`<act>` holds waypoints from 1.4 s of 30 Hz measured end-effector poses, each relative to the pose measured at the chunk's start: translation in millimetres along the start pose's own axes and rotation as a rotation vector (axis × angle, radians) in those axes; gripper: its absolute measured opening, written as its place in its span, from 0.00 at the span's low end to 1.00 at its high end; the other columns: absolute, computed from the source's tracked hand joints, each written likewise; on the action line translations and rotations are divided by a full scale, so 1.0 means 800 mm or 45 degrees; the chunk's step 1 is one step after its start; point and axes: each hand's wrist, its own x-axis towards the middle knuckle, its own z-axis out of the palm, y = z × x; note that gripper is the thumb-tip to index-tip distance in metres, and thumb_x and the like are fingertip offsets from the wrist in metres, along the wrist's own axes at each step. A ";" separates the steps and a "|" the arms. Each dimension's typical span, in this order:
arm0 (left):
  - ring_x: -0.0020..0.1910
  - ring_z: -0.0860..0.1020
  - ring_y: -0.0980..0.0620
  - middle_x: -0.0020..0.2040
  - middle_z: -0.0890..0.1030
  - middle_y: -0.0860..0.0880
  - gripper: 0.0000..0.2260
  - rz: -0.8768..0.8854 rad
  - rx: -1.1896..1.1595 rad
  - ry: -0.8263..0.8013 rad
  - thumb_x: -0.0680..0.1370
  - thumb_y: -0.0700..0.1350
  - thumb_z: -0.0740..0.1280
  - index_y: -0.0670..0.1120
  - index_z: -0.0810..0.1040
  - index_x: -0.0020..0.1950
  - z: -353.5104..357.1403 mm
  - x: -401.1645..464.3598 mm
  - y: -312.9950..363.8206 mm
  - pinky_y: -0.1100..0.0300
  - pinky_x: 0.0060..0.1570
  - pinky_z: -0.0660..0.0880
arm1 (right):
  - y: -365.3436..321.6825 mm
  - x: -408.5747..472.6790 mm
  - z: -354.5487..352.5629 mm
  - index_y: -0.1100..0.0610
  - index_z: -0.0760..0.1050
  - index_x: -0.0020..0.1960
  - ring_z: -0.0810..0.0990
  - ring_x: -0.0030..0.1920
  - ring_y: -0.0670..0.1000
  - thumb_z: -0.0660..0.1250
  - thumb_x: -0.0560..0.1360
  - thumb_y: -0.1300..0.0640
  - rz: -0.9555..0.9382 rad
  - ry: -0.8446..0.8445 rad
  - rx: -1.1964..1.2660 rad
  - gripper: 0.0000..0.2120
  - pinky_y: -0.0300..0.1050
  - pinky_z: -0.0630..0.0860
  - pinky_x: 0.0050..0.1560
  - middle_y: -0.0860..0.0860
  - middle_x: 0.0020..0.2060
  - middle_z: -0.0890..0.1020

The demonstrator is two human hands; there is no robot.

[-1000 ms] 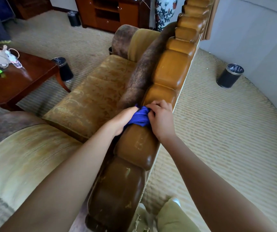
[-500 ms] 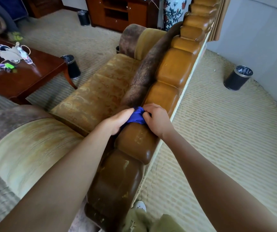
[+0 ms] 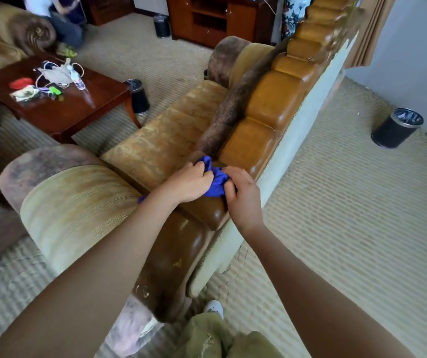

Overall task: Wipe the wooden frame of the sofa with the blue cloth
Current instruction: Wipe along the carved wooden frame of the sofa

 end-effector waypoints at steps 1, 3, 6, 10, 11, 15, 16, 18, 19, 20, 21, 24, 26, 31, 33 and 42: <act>0.69 0.64 0.40 0.72 0.62 0.41 0.23 0.015 0.093 0.010 0.81 0.55 0.49 0.46 0.60 0.74 0.006 -0.008 0.004 0.46 0.68 0.62 | 0.002 -0.007 -0.002 0.65 0.78 0.57 0.76 0.58 0.53 0.56 0.74 0.64 0.019 0.042 0.049 0.16 0.32 0.64 0.62 0.57 0.56 0.80; 0.75 0.55 0.44 0.77 0.54 0.44 0.24 0.087 0.280 0.067 0.82 0.55 0.47 0.48 0.53 0.77 0.022 -0.027 0.015 0.45 0.73 0.53 | 0.008 -0.022 -0.008 0.63 0.77 0.57 0.75 0.59 0.49 0.56 0.75 0.67 0.064 0.118 0.145 0.15 0.31 0.65 0.63 0.55 0.58 0.79; 0.77 0.47 0.50 0.78 0.50 0.48 0.24 0.228 0.476 0.180 0.82 0.54 0.46 0.50 0.51 0.78 0.043 -0.046 0.034 0.48 0.74 0.43 | 0.015 -0.043 -0.014 0.61 0.76 0.58 0.72 0.60 0.40 0.56 0.76 0.72 0.140 0.171 0.270 0.17 0.27 0.64 0.62 0.49 0.60 0.77; 0.76 0.48 0.52 0.78 0.51 0.51 0.24 0.259 0.489 0.125 0.82 0.54 0.46 0.51 0.51 0.78 0.035 -0.033 0.037 0.49 0.74 0.44 | 0.015 -0.042 -0.013 0.61 0.74 0.64 0.70 0.63 0.40 0.55 0.76 0.72 0.171 0.129 0.258 0.19 0.27 0.62 0.65 0.50 0.65 0.74; 0.76 0.47 0.53 0.78 0.50 0.51 0.24 0.251 0.487 0.094 0.82 0.54 0.46 0.52 0.51 0.78 0.031 -0.027 0.037 0.49 0.73 0.44 | 0.015 -0.039 -0.013 0.61 0.73 0.65 0.69 0.66 0.43 0.54 0.76 0.71 0.182 0.097 0.231 0.20 0.29 0.62 0.67 0.52 0.67 0.73; 0.77 0.48 0.49 0.78 0.48 0.51 0.24 0.181 0.412 -0.015 0.82 0.55 0.45 0.53 0.49 0.78 0.021 0.009 0.042 0.46 0.73 0.50 | 0.022 -0.033 -0.021 0.61 0.70 0.68 0.62 0.71 0.45 0.54 0.78 0.66 0.211 -0.022 0.159 0.20 0.21 0.53 0.63 0.53 0.72 0.67; 0.76 0.49 0.47 0.78 0.49 0.50 0.24 0.159 0.367 -0.032 0.82 0.55 0.46 0.54 0.50 0.78 0.018 0.017 0.044 0.44 0.73 0.51 | 0.023 -0.034 -0.025 0.60 0.70 0.68 0.61 0.72 0.44 0.54 0.79 0.63 0.228 -0.034 0.174 0.19 0.22 0.53 0.64 0.52 0.72 0.66; 0.74 0.56 0.42 0.76 0.53 0.47 0.22 0.119 0.268 -0.028 0.81 0.56 0.47 0.55 0.53 0.76 0.015 0.029 0.044 0.43 0.70 0.56 | 0.021 -0.035 -0.033 0.58 0.69 0.70 0.60 0.72 0.43 0.55 0.81 0.56 0.258 -0.053 0.235 0.19 0.28 0.54 0.66 0.50 0.72 0.66; 0.72 0.60 0.40 0.74 0.56 0.45 0.21 0.101 0.216 -0.019 0.81 0.56 0.48 0.56 0.54 0.74 0.013 0.035 0.044 0.42 0.69 0.58 | 0.018 -0.036 -0.035 0.57 0.67 0.71 0.60 0.72 0.43 0.55 0.82 0.55 0.253 -0.059 0.252 0.19 0.30 0.54 0.68 0.49 0.72 0.66; 0.69 0.63 0.39 0.73 0.58 0.44 0.20 0.078 0.167 -0.012 0.81 0.57 0.49 0.56 0.55 0.73 0.012 0.040 0.044 0.42 0.68 0.60 | 0.016 -0.036 -0.036 0.58 0.66 0.72 0.62 0.72 0.44 0.56 0.82 0.54 0.230 -0.063 0.254 0.20 0.32 0.55 0.69 0.49 0.72 0.66; 0.68 0.65 0.39 0.71 0.60 0.42 0.20 0.059 0.123 -0.009 0.81 0.57 0.49 0.55 0.56 0.72 0.012 0.045 0.043 0.43 0.68 0.60 | 0.014 -0.034 -0.035 0.58 0.65 0.72 0.63 0.71 0.45 0.56 0.81 0.55 0.193 -0.064 0.248 0.20 0.34 0.57 0.70 0.50 0.71 0.68; 0.65 0.68 0.39 0.67 0.66 0.41 0.18 0.016 0.001 -0.034 0.80 0.57 0.51 0.53 0.60 0.68 0.009 0.055 0.040 0.46 0.66 0.63 | 0.014 -0.019 -0.025 0.60 0.68 0.70 0.69 0.68 0.50 0.57 0.81 0.59 0.116 -0.099 0.167 0.18 0.44 0.64 0.69 0.53 0.68 0.72; 0.61 0.70 0.41 0.63 0.70 0.41 0.17 0.006 -0.109 -0.059 0.81 0.56 0.52 0.51 0.61 0.67 0.004 0.058 0.037 0.49 0.63 0.65 | 0.013 -0.006 -0.017 0.62 0.69 0.69 0.70 0.68 0.51 0.56 0.81 0.61 0.102 -0.116 0.077 0.17 0.41 0.62 0.69 0.54 0.67 0.73; 0.56 0.71 0.51 0.64 0.71 0.47 0.20 -0.115 -0.563 -0.182 0.83 0.55 0.52 0.49 0.64 0.71 -0.013 0.058 0.019 0.59 0.56 0.66 | 0.005 0.034 -0.004 0.64 0.70 0.68 0.69 0.69 0.53 0.55 0.80 0.64 0.072 -0.265 -0.119 0.17 0.33 0.57 0.66 0.57 0.68 0.72; 0.52 0.74 0.50 0.62 0.76 0.46 0.20 -0.228 -0.747 -0.193 0.82 0.57 0.54 0.48 0.71 0.68 -0.013 0.054 0.003 0.60 0.53 0.69 | 0.005 0.055 0.000 0.63 0.70 0.69 0.68 0.69 0.53 0.55 0.80 0.64 0.062 -0.384 -0.161 0.18 0.32 0.56 0.66 0.57 0.68 0.71; 0.65 0.71 0.45 0.69 0.71 0.44 0.26 -0.280 -0.839 -0.109 0.80 0.63 0.50 0.51 0.68 0.72 -0.005 0.053 -0.019 0.54 0.66 0.66 | -0.014 0.099 0.007 0.56 0.72 0.68 0.69 0.68 0.53 0.53 0.81 0.60 0.251 -0.560 -0.269 0.17 0.40 0.61 0.66 0.53 0.67 0.73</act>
